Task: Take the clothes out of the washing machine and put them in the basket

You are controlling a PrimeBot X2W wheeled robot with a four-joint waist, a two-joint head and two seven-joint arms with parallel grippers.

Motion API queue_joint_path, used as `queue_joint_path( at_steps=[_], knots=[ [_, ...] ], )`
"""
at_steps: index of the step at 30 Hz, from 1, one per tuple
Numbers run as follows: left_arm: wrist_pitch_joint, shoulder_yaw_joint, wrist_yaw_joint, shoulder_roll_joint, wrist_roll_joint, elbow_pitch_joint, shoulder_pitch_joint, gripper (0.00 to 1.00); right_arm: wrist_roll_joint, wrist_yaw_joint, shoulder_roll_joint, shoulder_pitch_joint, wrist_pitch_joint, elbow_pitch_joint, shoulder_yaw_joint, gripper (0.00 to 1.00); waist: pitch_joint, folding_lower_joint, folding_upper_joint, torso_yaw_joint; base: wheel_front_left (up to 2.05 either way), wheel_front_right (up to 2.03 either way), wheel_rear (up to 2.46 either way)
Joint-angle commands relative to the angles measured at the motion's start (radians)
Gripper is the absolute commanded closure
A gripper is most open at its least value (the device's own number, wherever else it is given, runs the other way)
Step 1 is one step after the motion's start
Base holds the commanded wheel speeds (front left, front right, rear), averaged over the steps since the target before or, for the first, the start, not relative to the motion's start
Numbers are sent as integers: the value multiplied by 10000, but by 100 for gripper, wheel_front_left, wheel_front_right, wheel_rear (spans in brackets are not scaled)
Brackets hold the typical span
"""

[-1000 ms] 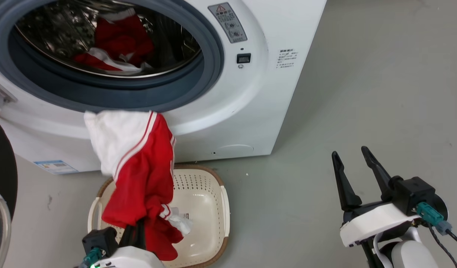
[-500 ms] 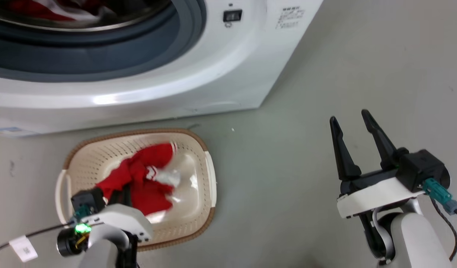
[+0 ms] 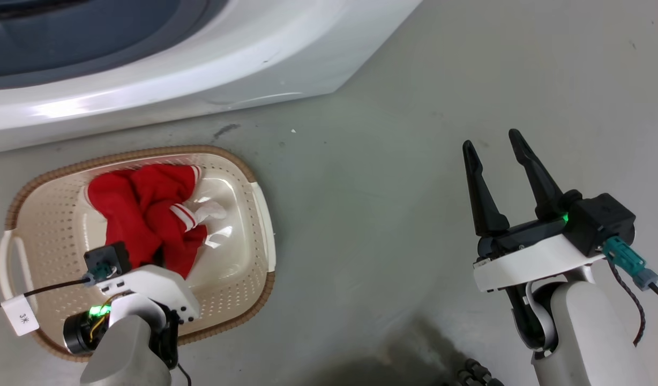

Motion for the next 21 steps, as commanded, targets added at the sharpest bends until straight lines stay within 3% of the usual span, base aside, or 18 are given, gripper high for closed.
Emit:
queue_joint_path(
  at_steps=[1,7,8,10,11,21],
  knots=[
    [-25,22,-48,55,-15,248,-150,100,69,-7,5,-194,-73,57,26,0,211,-2,0,-186,0,0,0],
    [-26,188,-237,-19,-259,1410,-507,100,129,-7,5,-307,-211,256,79,0,378,-2,0,-271,0,0,0],
    [-26,218,-219,-22,-268,1496,-544,93,120,-7,5,-329,-227,295,77,0,380,-2,0,-267,0,0,0],
    [-26,223,-248,-46,-247,1644,-550,37,119,-7,5,-353,-241,353,101,0,322,-2,0,-254,0,0,0],
    [-26,223,-240,-52,-234,1688,-555,0,124,-7,5,-355,-263,365,114,0,250,-2,0,-237,0,0,0],
    [-27,191,-356,-308,-6,1501,65,0,-29,-7,4,12,-307,608,45,0,-1320,-2,0,178,0,0,0]
  ],
)
